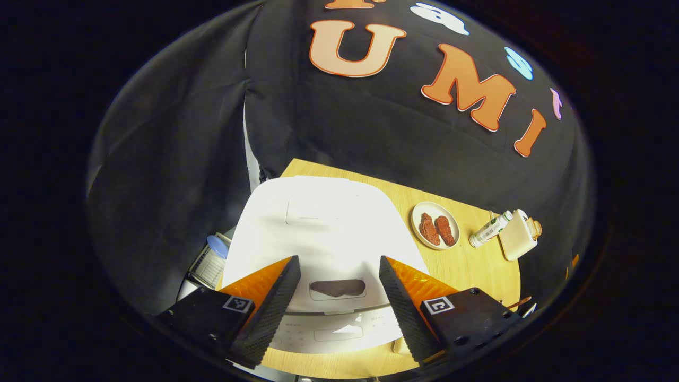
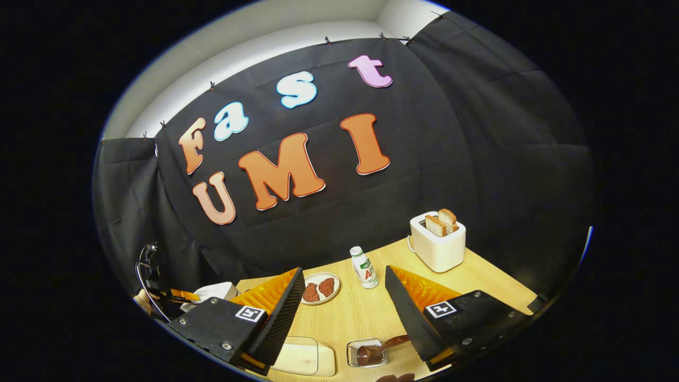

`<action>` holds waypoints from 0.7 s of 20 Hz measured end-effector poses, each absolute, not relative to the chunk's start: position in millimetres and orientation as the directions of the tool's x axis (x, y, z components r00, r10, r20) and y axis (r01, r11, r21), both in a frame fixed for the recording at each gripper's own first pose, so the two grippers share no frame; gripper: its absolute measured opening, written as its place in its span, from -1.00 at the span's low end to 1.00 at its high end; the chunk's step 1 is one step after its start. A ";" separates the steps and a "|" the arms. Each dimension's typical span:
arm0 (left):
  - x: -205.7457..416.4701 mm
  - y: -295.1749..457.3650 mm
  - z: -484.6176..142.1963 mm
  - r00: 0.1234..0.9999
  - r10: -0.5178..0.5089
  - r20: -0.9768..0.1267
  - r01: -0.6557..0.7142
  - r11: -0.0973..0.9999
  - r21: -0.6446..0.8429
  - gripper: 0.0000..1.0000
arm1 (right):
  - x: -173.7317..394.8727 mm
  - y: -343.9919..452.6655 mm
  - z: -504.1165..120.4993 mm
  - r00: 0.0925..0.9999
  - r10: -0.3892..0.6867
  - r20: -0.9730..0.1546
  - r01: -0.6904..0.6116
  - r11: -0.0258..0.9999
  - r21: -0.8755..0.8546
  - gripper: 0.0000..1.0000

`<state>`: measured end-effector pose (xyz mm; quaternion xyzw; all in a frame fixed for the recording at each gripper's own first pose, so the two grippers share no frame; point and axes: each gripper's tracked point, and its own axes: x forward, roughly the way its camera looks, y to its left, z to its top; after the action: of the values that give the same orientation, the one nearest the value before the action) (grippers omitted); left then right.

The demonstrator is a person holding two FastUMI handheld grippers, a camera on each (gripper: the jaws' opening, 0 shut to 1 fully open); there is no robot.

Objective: Close the left gripper, press the button to open the rice cooker; take a wooden spoon from the chopstick holder with the right hand, scoop a spoonful of rice and pour it into the rice cooker, then put the wooden spoon back into the chopstick holder.

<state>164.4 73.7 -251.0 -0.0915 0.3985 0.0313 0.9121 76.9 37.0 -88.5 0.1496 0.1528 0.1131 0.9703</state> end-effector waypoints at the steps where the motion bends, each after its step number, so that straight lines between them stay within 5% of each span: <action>1: 162.2 73.4 -258.1 0.675 -0.017 -0.737 -0.133 0.981 -0.144 1.00 | 75.6 38.8 -89.7 0.925 0.270 -0.267 -0.177 0.929 0.325 0.89; 7: 156.6 72.3 -289.2 0.673 0.067 -0.737 -0.054 0.998 0.042 1.00 | 69.9 41.0 -96.3 0.915 0.280 -0.290 -0.179 0.927 0.331 0.89; 14: 165.5 60.7 -278.8 0.694 0.079 -0.715 -0.056 0.997 0.057 1.00 | 61.0 43.5 -112.3 0.901 0.288 -0.323 -0.177 0.926 0.333 0.89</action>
<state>165.5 60.7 -278.8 0.0152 0.3892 0.0367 0.9203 61.0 43.5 -112.3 0.1492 0.1866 0.1208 0.9635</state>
